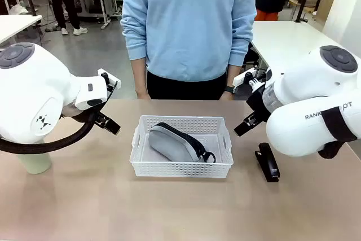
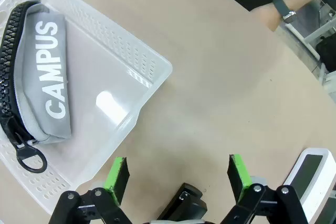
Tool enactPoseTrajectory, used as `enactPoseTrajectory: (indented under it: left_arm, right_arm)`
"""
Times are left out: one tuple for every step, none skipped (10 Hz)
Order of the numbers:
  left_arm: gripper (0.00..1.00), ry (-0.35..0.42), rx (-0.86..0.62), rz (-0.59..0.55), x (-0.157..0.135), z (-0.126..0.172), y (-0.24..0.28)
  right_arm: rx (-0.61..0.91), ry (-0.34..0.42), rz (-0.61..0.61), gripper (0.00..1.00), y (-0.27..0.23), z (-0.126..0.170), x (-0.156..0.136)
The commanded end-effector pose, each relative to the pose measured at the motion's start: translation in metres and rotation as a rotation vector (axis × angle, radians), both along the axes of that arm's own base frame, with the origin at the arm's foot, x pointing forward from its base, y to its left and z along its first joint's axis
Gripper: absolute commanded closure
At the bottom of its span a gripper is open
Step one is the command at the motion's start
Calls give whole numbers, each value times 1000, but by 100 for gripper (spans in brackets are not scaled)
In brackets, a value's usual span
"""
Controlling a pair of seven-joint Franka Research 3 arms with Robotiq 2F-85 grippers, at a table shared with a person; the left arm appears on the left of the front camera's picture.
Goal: Efficiently arrange items inside the basket to fit them all.
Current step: Pick up the Digital clock and place it inside the Organizing basket.
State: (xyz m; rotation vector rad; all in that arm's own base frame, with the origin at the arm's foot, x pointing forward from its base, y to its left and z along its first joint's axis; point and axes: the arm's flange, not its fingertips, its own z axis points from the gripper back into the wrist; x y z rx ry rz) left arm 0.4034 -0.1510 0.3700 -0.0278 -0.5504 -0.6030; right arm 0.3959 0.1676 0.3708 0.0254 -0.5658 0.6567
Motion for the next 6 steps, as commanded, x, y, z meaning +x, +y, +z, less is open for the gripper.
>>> enactPoseTrajectory:
  left_arm:
    - [0, 0, 0, 0, 0, 0, 0]
    - [0, 0, 0, 0, 0, 0, 0]
    - [0, 0, 0, 0, 0, 0, 0]
    - [0, 0, 0, 0, 0, 0, 0]
    - [0, 0, 0, 0, 0, 0, 0]
    - [0, 0, 0, 0, 0, 0, 0]
  right_arm:
    - [0, 0, 0, 0, 0, 0, 0]
    - [0, 0, 0, 0, 0, 0, 0]
    - [0, 0, 0, 0, 0, 0, 0]
    - [0, 0, 0, 0, 0, 0, 0]
    - [0, 0, 0, 0, 0, 0, 0]
    - [0, 0, 0, 0, 0, 0, 0]
